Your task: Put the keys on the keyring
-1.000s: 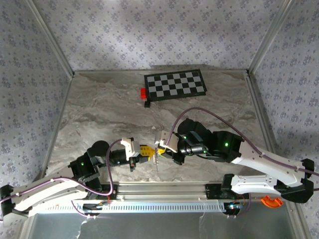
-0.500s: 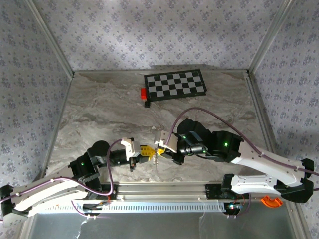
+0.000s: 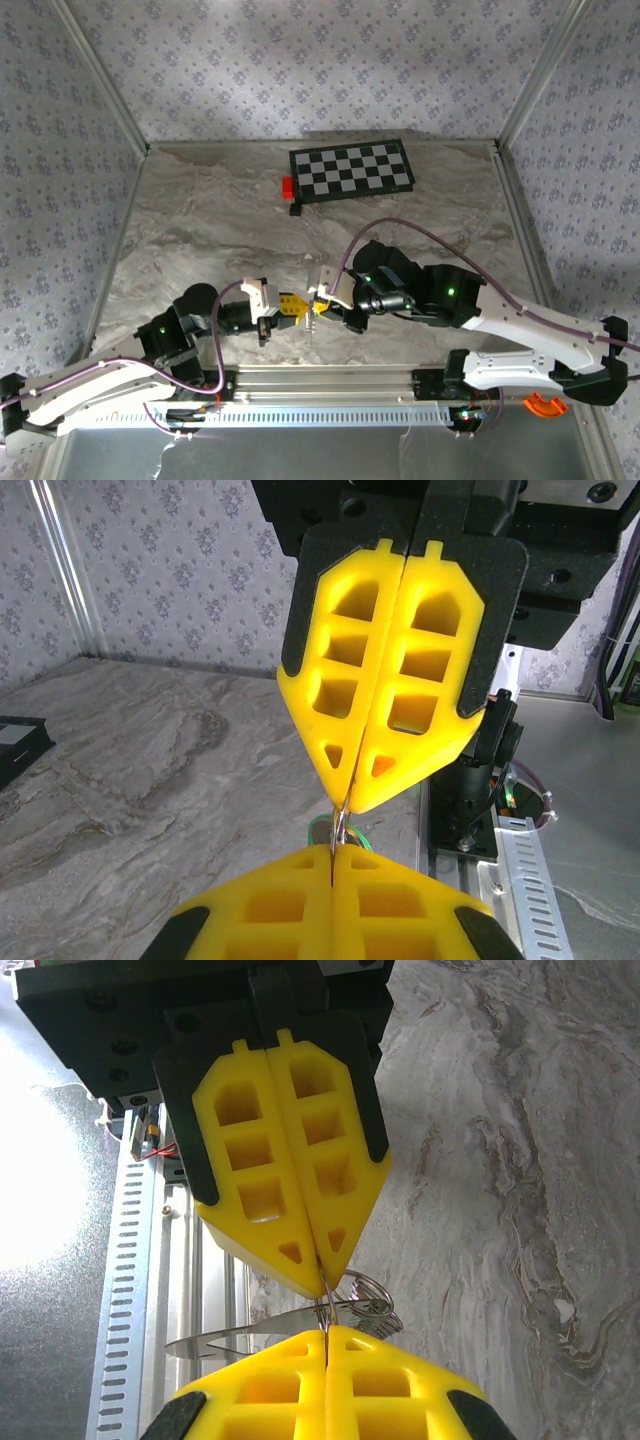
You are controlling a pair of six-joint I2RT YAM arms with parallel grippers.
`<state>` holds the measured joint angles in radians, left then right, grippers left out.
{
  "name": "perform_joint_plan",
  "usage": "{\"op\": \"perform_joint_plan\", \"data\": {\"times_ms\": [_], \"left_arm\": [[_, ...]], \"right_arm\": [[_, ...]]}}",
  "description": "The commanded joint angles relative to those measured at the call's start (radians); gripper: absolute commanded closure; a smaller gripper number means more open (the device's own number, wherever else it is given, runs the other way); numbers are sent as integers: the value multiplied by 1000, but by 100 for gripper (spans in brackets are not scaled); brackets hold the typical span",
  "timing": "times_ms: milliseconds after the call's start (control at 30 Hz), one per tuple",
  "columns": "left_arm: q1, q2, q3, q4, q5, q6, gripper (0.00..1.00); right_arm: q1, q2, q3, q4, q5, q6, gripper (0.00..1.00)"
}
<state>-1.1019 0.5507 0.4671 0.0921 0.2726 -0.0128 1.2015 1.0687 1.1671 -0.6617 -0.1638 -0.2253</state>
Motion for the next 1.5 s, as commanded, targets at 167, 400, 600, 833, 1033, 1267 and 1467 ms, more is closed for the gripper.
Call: {"op": "perform_joint_plan", "data": {"times_ms": [167,400,600,833,1033,1267,1467], "left_arm": [[-5,-3,25,89,-12,-40,100],[-4,-3,39,99,-12,-67,100],[-5,-28,34,120,-6,-81,100],[-5,-35,28,137,-7,-91,100],[-4,-44,15,164,-9,-112,100],[-5,-36,16,160,-25,-112,100],[-6,-33,11,164,-44,-100,100]], "right_arm": [[36,24,-12,12,18,-25,100],[56,30,-9,2,65,-40,100],[61,12,-26,9,100,-39,100],[66,-25,-67,57,134,-36,100],[66,-61,-107,128,145,-23,99],[65,-102,-129,162,151,-8,82],[61,-159,-150,194,153,14,72]]}}
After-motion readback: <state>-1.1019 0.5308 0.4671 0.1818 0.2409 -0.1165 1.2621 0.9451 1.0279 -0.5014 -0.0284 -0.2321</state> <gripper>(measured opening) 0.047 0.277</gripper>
